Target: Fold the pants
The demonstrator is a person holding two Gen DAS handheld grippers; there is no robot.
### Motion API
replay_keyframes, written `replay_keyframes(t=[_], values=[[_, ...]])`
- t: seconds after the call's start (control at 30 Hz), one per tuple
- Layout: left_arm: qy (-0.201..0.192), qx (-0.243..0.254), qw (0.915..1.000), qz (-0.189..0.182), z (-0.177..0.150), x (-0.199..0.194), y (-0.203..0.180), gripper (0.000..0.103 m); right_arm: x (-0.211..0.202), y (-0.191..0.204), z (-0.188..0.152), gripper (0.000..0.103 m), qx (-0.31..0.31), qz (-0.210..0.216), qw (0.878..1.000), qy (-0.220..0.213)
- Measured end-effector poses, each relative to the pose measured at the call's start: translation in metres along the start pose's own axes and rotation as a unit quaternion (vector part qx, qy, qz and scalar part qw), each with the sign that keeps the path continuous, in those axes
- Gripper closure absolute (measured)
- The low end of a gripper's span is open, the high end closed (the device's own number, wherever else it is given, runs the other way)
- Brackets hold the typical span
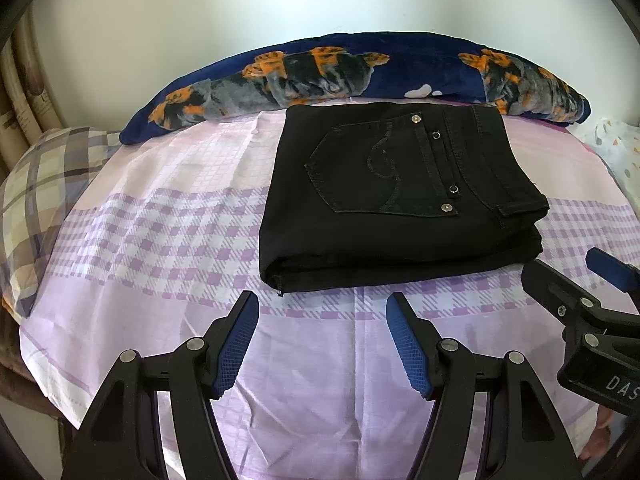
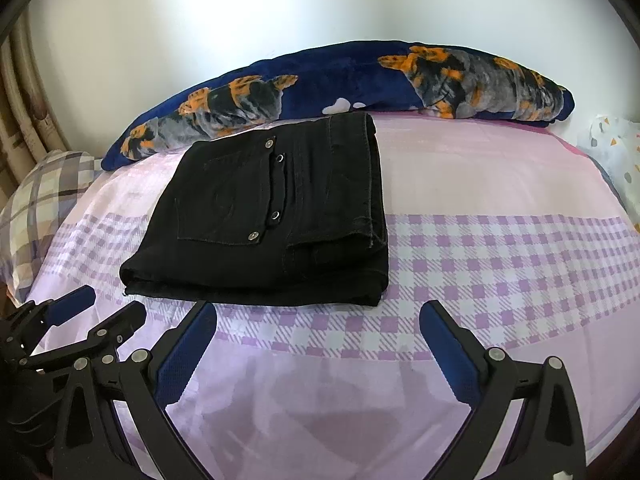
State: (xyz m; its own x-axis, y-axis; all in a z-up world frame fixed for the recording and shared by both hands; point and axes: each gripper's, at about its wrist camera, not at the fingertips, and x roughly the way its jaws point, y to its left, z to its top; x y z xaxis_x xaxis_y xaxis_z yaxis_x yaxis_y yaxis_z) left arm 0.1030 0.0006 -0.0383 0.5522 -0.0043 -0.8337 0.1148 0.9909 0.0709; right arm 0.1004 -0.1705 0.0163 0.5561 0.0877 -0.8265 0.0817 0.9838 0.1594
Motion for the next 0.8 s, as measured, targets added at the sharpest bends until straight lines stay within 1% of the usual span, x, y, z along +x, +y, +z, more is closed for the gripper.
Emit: replay_keyframes(t=[0.4,0.8], values=[[-0.002,0.003,1.0000,0.006,0.0017,0.0014,0.0004,0.036,0.0027,-0.0013,-0.0013,0.002,0.005,0.001,1.000,0.004],[-0.002,0.002,1.0000,0.000,-0.0006,0.0025,-0.0031,0.036,0.0058,-0.0032,-0.0045,0.002,0.007,0.000,1.000,0.008]])
